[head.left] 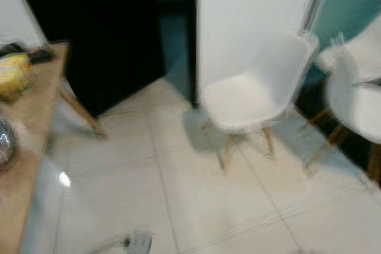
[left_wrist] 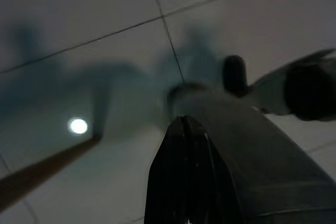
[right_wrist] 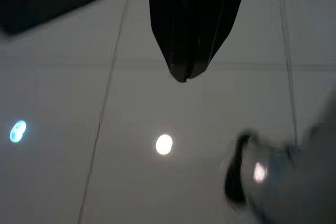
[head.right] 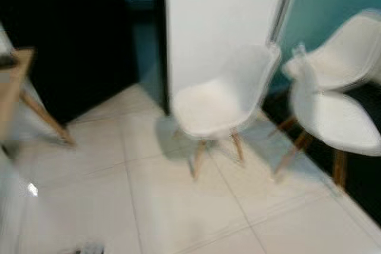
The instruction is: Restocking fridge
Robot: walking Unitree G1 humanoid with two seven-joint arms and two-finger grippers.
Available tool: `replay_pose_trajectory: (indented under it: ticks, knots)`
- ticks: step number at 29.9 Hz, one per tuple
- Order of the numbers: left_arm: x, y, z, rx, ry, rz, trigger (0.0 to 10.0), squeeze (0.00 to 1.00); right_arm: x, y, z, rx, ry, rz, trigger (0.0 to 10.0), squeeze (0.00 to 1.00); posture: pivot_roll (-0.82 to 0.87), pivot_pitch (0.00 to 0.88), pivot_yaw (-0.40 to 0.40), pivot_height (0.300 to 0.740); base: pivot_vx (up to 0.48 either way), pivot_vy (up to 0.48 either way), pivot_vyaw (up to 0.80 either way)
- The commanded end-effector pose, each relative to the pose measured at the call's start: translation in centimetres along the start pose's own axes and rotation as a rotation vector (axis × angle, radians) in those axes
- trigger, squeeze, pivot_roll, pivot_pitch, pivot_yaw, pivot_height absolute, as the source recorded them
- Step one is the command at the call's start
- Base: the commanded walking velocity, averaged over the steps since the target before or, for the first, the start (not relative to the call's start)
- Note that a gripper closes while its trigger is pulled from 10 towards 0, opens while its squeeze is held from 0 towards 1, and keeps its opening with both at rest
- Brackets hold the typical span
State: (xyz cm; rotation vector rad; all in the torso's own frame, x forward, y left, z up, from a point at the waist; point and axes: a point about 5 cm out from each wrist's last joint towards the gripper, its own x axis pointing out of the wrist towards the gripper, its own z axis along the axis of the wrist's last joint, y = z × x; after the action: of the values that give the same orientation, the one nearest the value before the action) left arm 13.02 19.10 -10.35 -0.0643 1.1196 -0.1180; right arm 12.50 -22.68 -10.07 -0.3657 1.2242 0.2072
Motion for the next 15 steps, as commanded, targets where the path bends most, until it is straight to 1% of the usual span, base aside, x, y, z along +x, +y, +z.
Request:
replay_pose_trajectory:
  ticks: [1,10,12,15]
  knots:
    - [-0.03,-0.11,-0.46,0.007,0.02,-0.005,10.0,0.0,0.07,0.37,0.3,0.001,-0.014,0.012,10.0,0.0,0.05,0.0,-0.039,0.74,0.375,0.0,0.8]
    - [-0.03,-0.11,-0.45,0.005,0.019,-0.003,10.0,0.0,0.07,0.37,0.3,0.004,-0.014,0.015,10.0,0.0,0.05,0.0,-0.04,0.74,0.366,0.0,0.8]
    - [-0.03,-0.07,-0.47,-0.003,0.018,0.004,10.0,0.0,0.07,0.37,0.3,0.004,-0.014,0.015,10.0,0.0,0.05,0.0,-0.04,0.74,0.274,0.0,0.8]
    - [-0.04,0.01,-0.48,-0.019,0.016,0.018,10.0,0.0,0.07,0.35,0.34,0.005,-0.015,0.015,10.0,0.0,0.05,0.0,-0.041,0.74,0.0,0.0,0.8]
